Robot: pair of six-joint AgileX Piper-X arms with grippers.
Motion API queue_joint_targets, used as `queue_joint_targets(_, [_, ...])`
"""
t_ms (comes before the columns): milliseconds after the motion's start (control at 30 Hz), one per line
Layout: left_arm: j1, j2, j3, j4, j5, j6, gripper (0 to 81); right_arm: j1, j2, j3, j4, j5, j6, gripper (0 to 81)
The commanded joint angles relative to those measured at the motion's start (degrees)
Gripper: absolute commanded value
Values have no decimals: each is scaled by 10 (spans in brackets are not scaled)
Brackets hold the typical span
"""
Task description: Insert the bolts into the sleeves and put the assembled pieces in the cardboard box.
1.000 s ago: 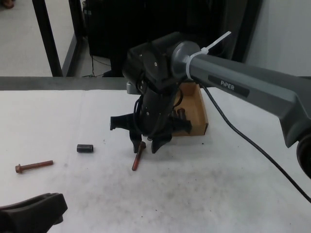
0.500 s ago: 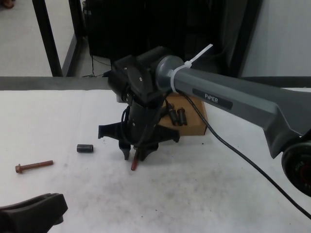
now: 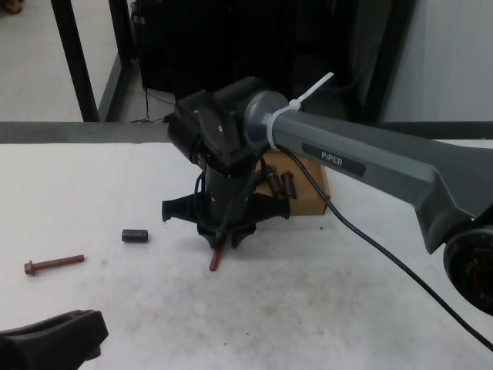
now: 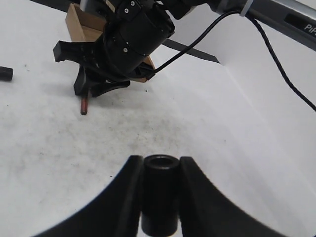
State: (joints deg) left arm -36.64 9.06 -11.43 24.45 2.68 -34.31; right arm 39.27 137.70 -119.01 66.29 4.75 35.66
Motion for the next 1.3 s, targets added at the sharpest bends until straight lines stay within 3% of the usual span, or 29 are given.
queue_joint_targets(0, [-2,-5,-1,-2,4,3,8,-2,6,-3,0,31,4,205])
queue_joint_targets(100, [-2,-5,-1,-2,4,23,8,-2,6,-3,0,31,4,0])
queue_joint_targets(300, [-2,-5,-1,-3,12,66,8,-2,6,-2,4,-6,2,2])
queue_joint_targets(500, [-2,-5,-1,-23,98,184,8,9,-24,-2,5,6,-69,2])
queue_joint_targets(633, [-2,-5,-1,-33,94,235,8,14,-64,-2,-20,23,-111,2])
queue_joint_targets(833, [-2,-5,25,-78,90,240,8,15,-154,31,-96,20,-145,2])
queue_joint_targets(1000, [-2,-5,57,-146,90,287,8,27,-254,118,-184,17,-173,2])
queue_joint_targets(1267, [-2,-2,89,-201,94,366,8,61,-448,368,-376,5,-172,2])
